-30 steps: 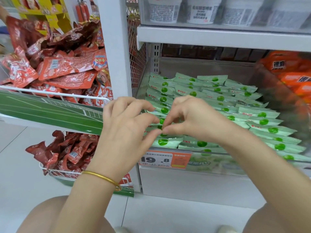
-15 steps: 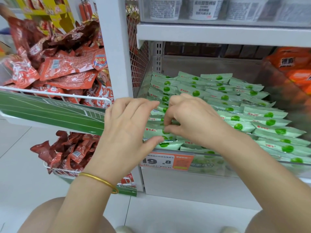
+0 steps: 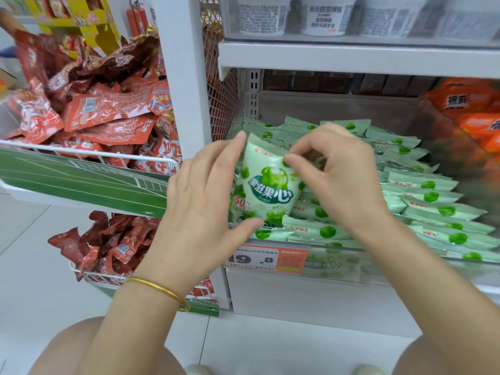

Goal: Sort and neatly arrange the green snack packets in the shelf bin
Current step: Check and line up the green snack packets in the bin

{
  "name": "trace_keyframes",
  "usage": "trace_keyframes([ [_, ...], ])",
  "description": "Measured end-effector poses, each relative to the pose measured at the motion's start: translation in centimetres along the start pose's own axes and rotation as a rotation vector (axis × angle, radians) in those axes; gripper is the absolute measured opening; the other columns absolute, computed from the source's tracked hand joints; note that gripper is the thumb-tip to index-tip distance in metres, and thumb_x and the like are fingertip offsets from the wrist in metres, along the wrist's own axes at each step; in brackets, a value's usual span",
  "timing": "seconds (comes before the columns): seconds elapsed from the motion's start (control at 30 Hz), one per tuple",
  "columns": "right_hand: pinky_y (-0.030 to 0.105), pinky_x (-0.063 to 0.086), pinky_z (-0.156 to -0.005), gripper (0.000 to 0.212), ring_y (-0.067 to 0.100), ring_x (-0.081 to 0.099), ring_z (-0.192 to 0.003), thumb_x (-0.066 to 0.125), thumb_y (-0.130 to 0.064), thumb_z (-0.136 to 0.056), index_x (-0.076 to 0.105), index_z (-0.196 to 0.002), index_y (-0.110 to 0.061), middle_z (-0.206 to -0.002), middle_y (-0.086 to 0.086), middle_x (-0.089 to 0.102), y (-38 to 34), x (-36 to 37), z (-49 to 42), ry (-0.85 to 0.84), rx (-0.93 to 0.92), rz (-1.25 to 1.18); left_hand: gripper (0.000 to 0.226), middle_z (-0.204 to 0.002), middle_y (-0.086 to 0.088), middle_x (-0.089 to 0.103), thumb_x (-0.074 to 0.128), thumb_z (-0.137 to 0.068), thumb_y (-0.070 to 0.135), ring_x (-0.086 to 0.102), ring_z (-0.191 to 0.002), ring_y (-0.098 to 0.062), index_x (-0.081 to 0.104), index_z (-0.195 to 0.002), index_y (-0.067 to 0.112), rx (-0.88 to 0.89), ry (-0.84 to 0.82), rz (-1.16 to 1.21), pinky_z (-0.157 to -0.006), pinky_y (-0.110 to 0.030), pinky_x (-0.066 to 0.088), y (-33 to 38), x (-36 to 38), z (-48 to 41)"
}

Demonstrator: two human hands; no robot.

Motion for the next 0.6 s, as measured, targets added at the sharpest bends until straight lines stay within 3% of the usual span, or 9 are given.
trace_keyframes([
  [0.07,0.023,0.043,-0.067,0.007,0.007,0.051,-0.071,0.068,-0.018,-0.081,0.065,-0.075,-0.017,-0.076,-0.007,0.054,0.5,-1.1,0.0,0.061,0.0,0.022,0.099,-0.139,0.007,0.026,0.066,-0.067,0.048,0.037,-0.122,-0.019,0.013,-0.147,0.024,-0.003,0.012,-0.001,-0.101,-0.029,0.021,0.1,-0.1,0.0],
  [0.2,0.008,0.038,-0.064,0.009,0.002,0.051,-0.066,0.069,-0.014,-0.081,0.065,-0.074,-0.016,-0.071,-0.01,0.053,1.7,-2.5,0.1,0.146,0.079,-0.071,0.096,-0.138,0.008,0.026,0.063,-0.068,0.05,0.037,-0.12,-0.019,0.015,-0.147,0.024,-0.001,0.024,-0.022,-0.099,-0.025,0.017,0.2,-0.1,0.0],
  [0.3,0.015,0.045,-0.066,0.015,0.004,0.055,-0.065,0.069,-0.015,-0.081,0.062,-0.07,-0.023,-0.07,-0.014,0.057,3.1,-2.9,0.3,0.166,0.198,-0.156,0.086,-0.137,0.007,0.027,0.053,-0.073,0.051,0.041,-0.117,-0.02,0.018,-0.146,0.023,-0.003,0.048,-0.015,-0.097,-0.024,0.017,0.5,-0.3,-0.3],
  [0.37,0.024,0.051,-0.063,0.018,0.009,0.06,-0.065,0.068,-0.014,-0.083,0.062,-0.07,-0.025,-0.07,-0.008,0.063,4.2,-2.9,0.6,0.15,0.302,-0.297,0.075,-0.135,0.006,0.03,0.05,-0.079,0.043,0.043,-0.116,-0.02,0.022,-0.145,0.021,-0.007,0.089,0.034,-0.099,-0.026,0.021,0.7,-0.6,-0.4],
  [0.5,0.024,0.053,-0.051,0.017,0.011,0.064,-0.058,0.066,-0.007,-0.085,0.062,-0.072,-0.018,-0.061,-0.001,0.068,5.2,-3.5,1.1,0.15,0.425,-0.561,0.05,-0.128,0.003,0.038,0.049,-0.088,0.014,0.046,-0.115,-0.023,0.039,-0.137,0.01,0.007,0.224,0.217,-0.103,-0.035,0.034,1.6,-1.8,-0.7],
  [0.6,0.023,0.053,-0.049,0.016,0.009,0.063,-0.054,0.064,-0.007,-0.086,0.062,-0.073,-0.015,-0.058,-0.003,0.068,5.8,-4.0,1.3,0.134,0.478,-0.656,0.041,-0.125,0.0,0.043,0.046,-0.09,0.005,0.048,-0.113,-0.02,0.046,-0.13,0.006,0.038,0.299,0.277,-0.102,-0.034,0.037,2.5,-2.3,-1.2],
])
Point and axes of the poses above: each hand's wrist, its own z-axis away from the middle knuckle, its own x-axis out of the palm, y = z × x, the point moved 10 cm from there along -z, towards the middle knuckle
